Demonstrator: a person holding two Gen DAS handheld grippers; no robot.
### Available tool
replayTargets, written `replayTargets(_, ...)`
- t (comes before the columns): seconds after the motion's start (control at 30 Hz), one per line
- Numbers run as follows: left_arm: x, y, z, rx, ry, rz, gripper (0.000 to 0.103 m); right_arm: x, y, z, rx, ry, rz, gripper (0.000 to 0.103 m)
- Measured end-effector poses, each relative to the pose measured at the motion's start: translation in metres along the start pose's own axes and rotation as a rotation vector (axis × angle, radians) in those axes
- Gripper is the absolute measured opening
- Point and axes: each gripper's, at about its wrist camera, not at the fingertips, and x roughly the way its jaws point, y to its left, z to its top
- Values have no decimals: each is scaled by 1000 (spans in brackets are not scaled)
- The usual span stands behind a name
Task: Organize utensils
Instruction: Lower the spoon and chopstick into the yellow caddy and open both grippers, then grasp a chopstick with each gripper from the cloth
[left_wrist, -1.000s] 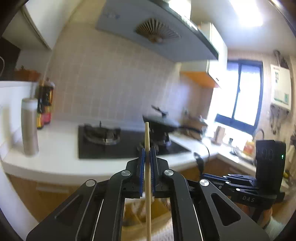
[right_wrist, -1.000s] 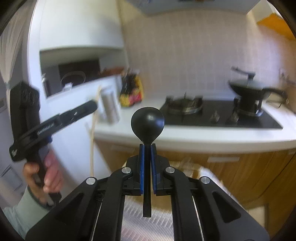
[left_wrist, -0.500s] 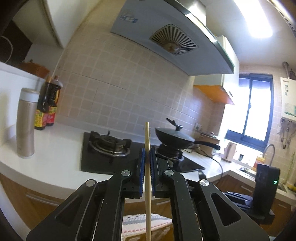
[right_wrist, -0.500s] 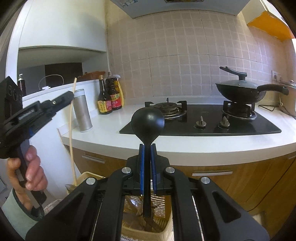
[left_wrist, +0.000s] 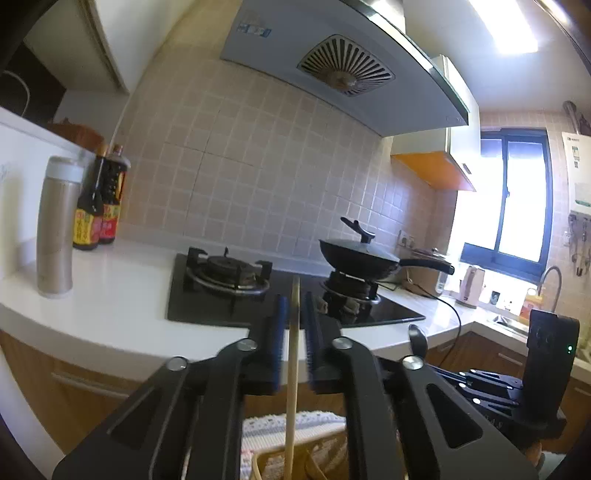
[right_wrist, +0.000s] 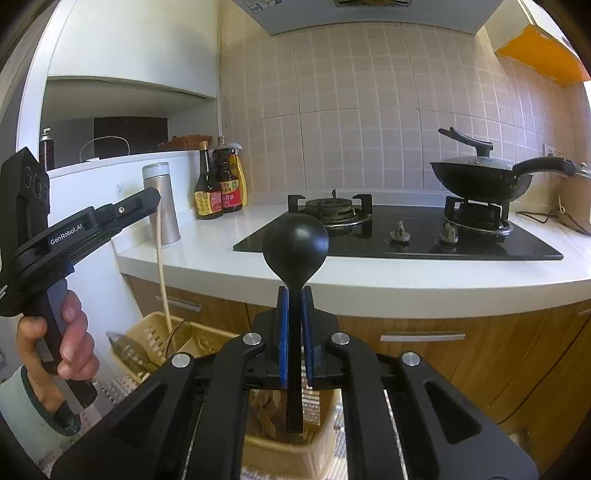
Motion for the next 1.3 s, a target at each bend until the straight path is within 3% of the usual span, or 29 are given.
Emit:
replayTargets(0.23, -30, -1, 4, 11, 23, -3, 33, -28, -3, -5, 42, 42, 11, 18)
replayTargets(0.5, -89, -11, 15, 29, 41, -10, 41, -84, 12, -4, 78, 59, 19, 26)
replayTargets(0.6, -115, -17, 18, 44, 43, -5, 46, -107, 21, -1, 80, 62, 8, 35)
replayTargets(0.63, -122, -18, 18, 47, 45, -4, 47, -115, 25, -2, 85, 68, 11, 44)
replayTargets(0.67, -132, -20, 18, 51, 50, -2, 49, -122, 28, -3, 89, 79, 15, 48)
replayTargets(0.83, -165, -23, 6, 58, 100, 13, 55, -142, 45, -16, 78, 185, -31, 48)
replayTargets(0.93, -178, -18, -12, 54, 177, 43, 55, -148, 52, -33, 74, 268, -63, 48)
replayTargets(1.07, -184, -8, -42, 55, 300, 108, 55, -143, 49, -62, 80, 413, -178, 48)
replayTargets(1.3, -174, 19, -107, -3, 587, 166, 55, -114, 17, -115, 248, 655, -112, 48)
